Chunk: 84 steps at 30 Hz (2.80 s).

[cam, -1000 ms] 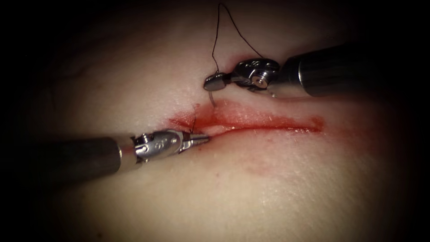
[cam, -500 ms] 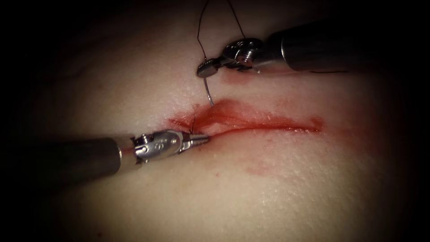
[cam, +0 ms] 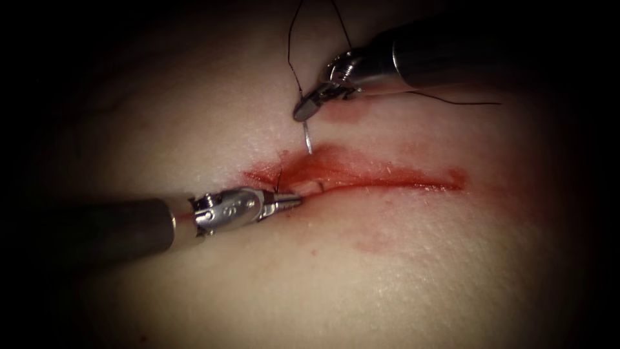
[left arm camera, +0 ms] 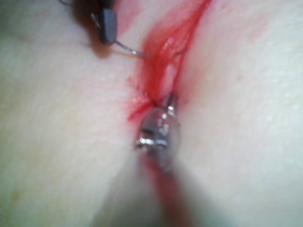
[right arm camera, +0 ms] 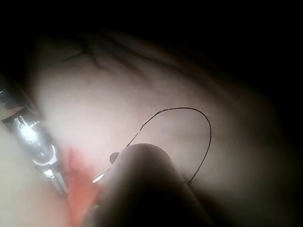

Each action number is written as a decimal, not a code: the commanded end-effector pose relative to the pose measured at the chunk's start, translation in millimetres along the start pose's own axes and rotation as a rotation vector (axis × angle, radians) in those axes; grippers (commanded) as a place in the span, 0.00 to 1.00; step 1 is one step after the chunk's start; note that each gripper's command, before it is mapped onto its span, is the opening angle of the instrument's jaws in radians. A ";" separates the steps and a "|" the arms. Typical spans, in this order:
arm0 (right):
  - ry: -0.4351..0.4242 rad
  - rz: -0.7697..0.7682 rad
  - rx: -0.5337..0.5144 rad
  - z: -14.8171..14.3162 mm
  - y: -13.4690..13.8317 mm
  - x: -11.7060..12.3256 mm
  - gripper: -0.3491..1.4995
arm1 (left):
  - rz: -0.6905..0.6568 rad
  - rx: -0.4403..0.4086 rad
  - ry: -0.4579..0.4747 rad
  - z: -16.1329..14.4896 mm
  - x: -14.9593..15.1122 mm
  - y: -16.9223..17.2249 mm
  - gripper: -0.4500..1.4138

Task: Wound Closure
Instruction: Use the right gripper to pass the needle through the top of the cut, then use the left gripper to pull the needle through the skin.

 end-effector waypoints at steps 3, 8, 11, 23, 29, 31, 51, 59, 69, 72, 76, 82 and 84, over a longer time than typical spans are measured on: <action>-0.008 -0.005 0.027 0.6 -0.2 0.6 0.00 | -0.001 -0.002 0.001 0.9 -0.3 0.3 0.05; -0.011 -0.009 0.098 1.5 -3.5 -0.4 0.00 | -0.001 -0.003 0.001 0.8 -0.3 0.3 0.05; -0.017 0.009 0.125 1.8 -5.3 -1.0 0.00 | -0.001 -0.003 0.001 0.8 -0.3 0.3 0.05; -0.098 0.069 0.200 1.8 -9.9 -3.8 0.00 | -0.001 -0.003 0.001 0.8 -0.4 0.3 0.05; -0.132 0.073 0.222 2.6 -12.4 -6.3 0.00 | -0.001 -0.003 0.001 0.8 -0.4 0.3 0.05; -0.136 0.076 0.225 3.0 -12.8 -6.9 0.00 | -0.001 -0.003 0.001 0.8 -0.4 0.3 0.05; 0.278 0.030 0.137 -1.1 -12.0 -8.9 0.90 | 0.001 -0.007 0.003 0.9 -0.4 0.7 0.05; 0.372 0.060 0.110 -4.6 -9.0 -10.5 0.93 | 0.017 -0.006 0.002 0.8 0.0 1.2 0.05; 0.413 0.066 0.092 -6.0 -8.9 -12.4 0.91 | 0.110 0.001 0.012 0.6 2.2 2.4 0.34; 0.423 0.060 0.092 -5.8 -8.9 -12.3 0.91 | 0.146 -0.005 0.057 0.4 2.9 3.8 0.42; 0.424 0.054 0.087 -5.4 -8.5 -12.4 0.90 | 0.214 0.020 0.118 0.2 3.9 5.0 0.44; 0.428 0.046 0.079 -4.4 -8.5 -13.0 0.90 | 0.289 0.039 0.170 -0.2 5.3 6.0 0.42; 0.427 0.044 0.080 -4.3 -8.5 -13.1 0.90 | 0.313 0.040 0.174 -0.4 5.5 6.4 0.39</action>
